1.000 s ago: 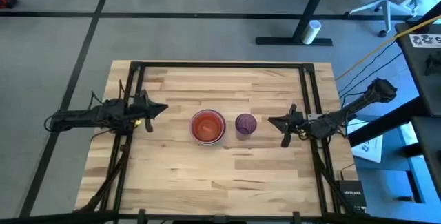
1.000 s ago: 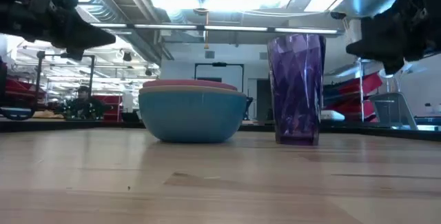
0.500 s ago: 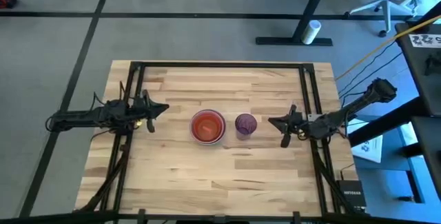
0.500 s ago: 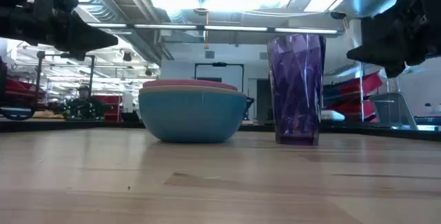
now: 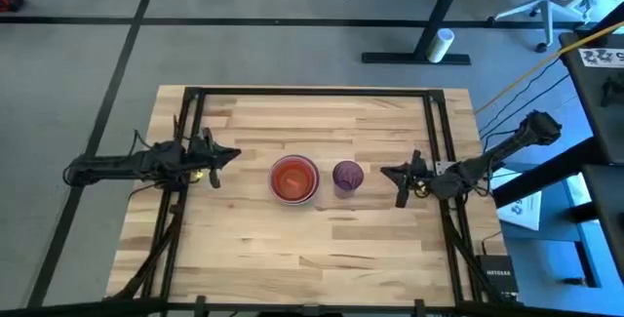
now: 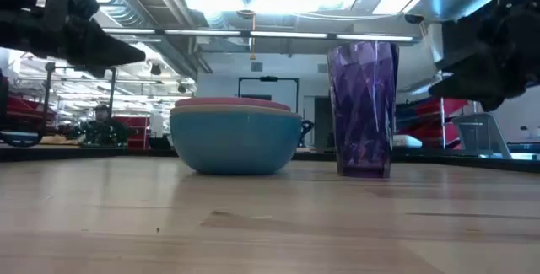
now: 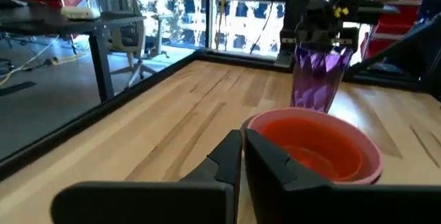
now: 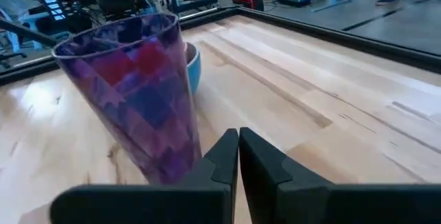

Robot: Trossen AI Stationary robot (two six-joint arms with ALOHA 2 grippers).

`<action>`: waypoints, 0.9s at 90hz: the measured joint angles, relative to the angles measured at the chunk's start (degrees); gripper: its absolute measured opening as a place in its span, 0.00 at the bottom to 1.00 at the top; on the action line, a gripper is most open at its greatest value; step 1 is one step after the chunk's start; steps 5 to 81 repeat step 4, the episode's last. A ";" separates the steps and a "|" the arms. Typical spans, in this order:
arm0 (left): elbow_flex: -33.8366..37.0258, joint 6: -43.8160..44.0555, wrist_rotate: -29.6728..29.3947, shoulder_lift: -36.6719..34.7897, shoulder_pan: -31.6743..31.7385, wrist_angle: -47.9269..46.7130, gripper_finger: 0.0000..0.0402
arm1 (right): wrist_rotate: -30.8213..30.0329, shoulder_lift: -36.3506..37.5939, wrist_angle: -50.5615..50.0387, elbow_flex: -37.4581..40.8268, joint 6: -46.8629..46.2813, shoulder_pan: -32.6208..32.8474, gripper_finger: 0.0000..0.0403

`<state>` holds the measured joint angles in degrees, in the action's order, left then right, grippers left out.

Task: Nest bowls inside each other
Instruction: Return to Home Position

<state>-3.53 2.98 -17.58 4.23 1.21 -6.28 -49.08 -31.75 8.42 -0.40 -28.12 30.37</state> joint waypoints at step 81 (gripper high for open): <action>0.00 0.00 0.00 0.00 0.00 0.00 0.00 | 0.02 0.00 -0.26 0.00 0.00 0.00 0.00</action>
